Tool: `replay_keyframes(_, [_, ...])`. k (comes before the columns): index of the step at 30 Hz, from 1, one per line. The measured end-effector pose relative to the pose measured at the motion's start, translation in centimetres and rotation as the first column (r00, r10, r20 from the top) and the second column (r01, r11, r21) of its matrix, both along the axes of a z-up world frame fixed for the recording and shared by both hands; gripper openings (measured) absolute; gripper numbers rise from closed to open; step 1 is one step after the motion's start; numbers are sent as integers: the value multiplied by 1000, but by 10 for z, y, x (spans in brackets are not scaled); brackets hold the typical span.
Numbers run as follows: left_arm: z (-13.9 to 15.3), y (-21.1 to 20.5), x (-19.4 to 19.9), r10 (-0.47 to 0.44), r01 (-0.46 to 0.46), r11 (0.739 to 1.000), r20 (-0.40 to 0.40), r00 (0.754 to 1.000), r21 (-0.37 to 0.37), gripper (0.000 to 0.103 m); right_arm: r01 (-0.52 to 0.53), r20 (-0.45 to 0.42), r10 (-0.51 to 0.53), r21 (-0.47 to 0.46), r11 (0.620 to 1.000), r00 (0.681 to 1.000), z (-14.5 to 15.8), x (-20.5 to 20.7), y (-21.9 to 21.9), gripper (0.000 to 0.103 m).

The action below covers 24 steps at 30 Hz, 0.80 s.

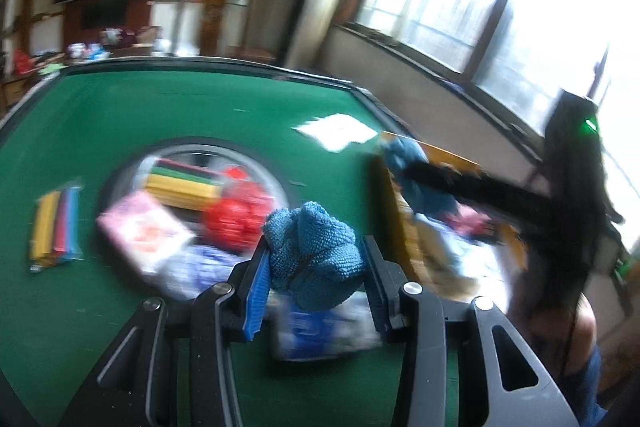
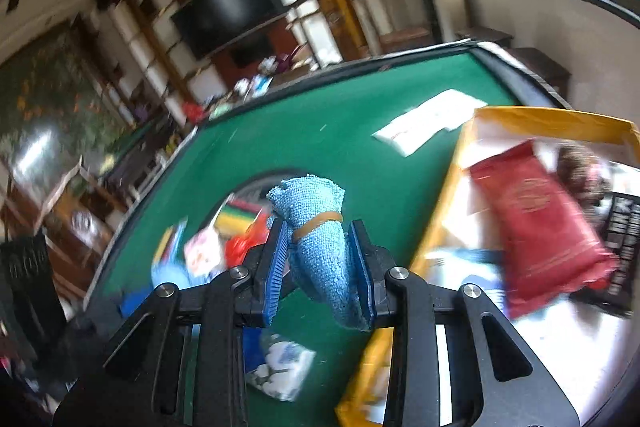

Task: Organize soft objects
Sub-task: 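Carry the knitted sock and blue cloth into the box and open both grippers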

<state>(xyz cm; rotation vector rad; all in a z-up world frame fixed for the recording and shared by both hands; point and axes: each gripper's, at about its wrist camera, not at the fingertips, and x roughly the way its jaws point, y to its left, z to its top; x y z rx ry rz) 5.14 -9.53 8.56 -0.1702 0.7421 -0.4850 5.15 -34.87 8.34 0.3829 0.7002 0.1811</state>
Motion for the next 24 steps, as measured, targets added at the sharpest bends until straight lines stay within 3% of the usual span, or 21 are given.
replay_keyframes(6, [9,-57,-23,-152,151,986,-7,988,-76,43,185,-8,-185,1,983,983,7,-32,-59,30])
replay_keyframes(12, [5,-130,-40,-292,289,953,-27,956,-96,43,381,-65,-382,-20,924,922,-2,-64,-125,30])
replay_keyframes(18, [-3,-181,-51,-392,390,919,-23,920,-60,44,466,-136,-468,-50,884,873,-11,-69,-154,30])
replay_keyframes(24, [-20,-203,-51,-437,436,899,-68,897,-33,46,474,-201,-471,-36,880,859,-22,-66,-157,35])
